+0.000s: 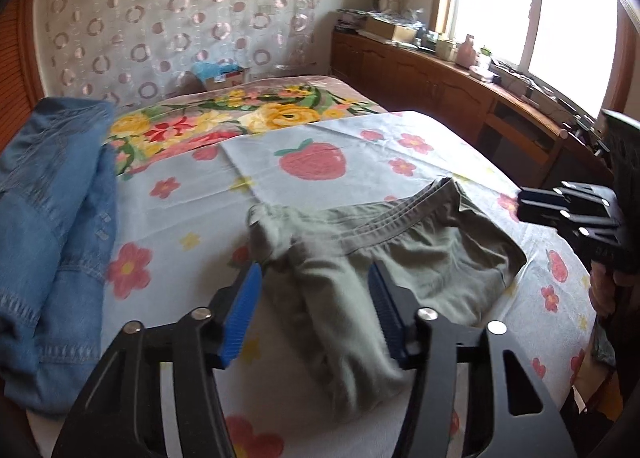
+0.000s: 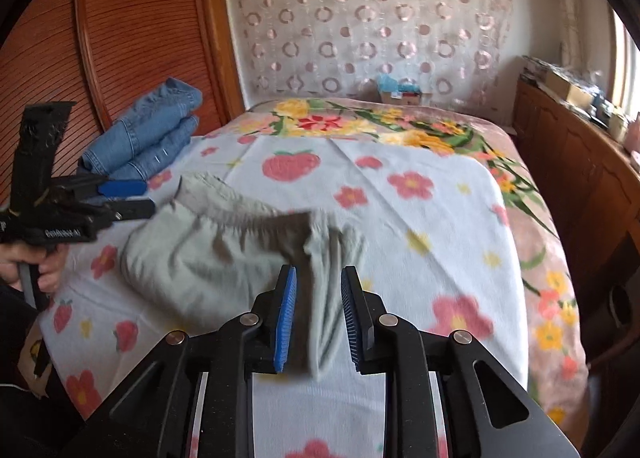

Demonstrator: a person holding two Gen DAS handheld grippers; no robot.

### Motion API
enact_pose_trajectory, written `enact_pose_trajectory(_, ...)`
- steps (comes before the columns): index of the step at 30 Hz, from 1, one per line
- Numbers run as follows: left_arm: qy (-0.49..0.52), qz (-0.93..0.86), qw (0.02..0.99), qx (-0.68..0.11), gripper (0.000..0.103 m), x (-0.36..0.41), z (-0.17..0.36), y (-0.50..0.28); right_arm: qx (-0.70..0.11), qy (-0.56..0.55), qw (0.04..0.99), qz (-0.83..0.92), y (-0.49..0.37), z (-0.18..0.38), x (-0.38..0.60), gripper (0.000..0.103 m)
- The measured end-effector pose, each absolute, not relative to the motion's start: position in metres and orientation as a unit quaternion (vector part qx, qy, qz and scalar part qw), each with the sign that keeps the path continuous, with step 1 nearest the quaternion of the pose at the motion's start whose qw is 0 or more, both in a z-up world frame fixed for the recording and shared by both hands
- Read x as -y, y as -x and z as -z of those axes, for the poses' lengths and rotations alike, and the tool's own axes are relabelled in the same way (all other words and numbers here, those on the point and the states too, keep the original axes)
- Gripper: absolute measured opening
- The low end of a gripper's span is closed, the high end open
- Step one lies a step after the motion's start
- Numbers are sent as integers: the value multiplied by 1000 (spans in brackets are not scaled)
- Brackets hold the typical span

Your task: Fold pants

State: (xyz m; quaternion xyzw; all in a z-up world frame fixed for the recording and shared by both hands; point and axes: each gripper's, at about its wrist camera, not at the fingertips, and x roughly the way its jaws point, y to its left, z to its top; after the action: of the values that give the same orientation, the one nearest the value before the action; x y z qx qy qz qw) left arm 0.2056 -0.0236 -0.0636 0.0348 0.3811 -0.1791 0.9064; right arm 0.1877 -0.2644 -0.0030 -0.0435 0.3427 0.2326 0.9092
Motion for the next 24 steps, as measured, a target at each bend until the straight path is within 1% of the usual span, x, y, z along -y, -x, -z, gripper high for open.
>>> enact_pose_trajectory(2,-35,183,903,-386,44,24,67,-212,-345,53,905,-242,-204,4,255,24)
enact_pose_trajectory(4,-34,182,899,-397,41,24,74,-220,-349,63,902,-248,-221,6,247,24)
enact_pose_trajectory(12,-20,191,886,-422,39,16,95,-235,-378,74,884,-265,-265,28,227,24)
enact_pose_trajectory(14,-17,193,886,-422,35,16,95,-235,-386,72,881,-263,-270,34,226,24)
enact_pose_trajectory(16,-17,193,888,-418,33,17,93,-234,-388,70,881,-262,-272,35,226,24)
enact_pose_trajectory(17,-20,194,889,-413,29,17,91,-233,-389,70,880,-263,-272,35,225,24)
enact_pose_trajectory(21,-23,198,893,-405,23,20,86,-232,-391,69,878,-266,-276,39,223,24)
enact_pose_trajectory(22,-23,198,893,-404,20,20,86,-233,-390,68,879,-267,-275,38,225,23)
enact_pose_trajectory(23,-23,197,893,-403,17,20,85,-233,-389,68,879,-267,-273,37,226,19)
enact_pose_trajectory(24,-23,197,894,-402,15,20,84,-232,-387,70,880,-266,-271,36,227,11)
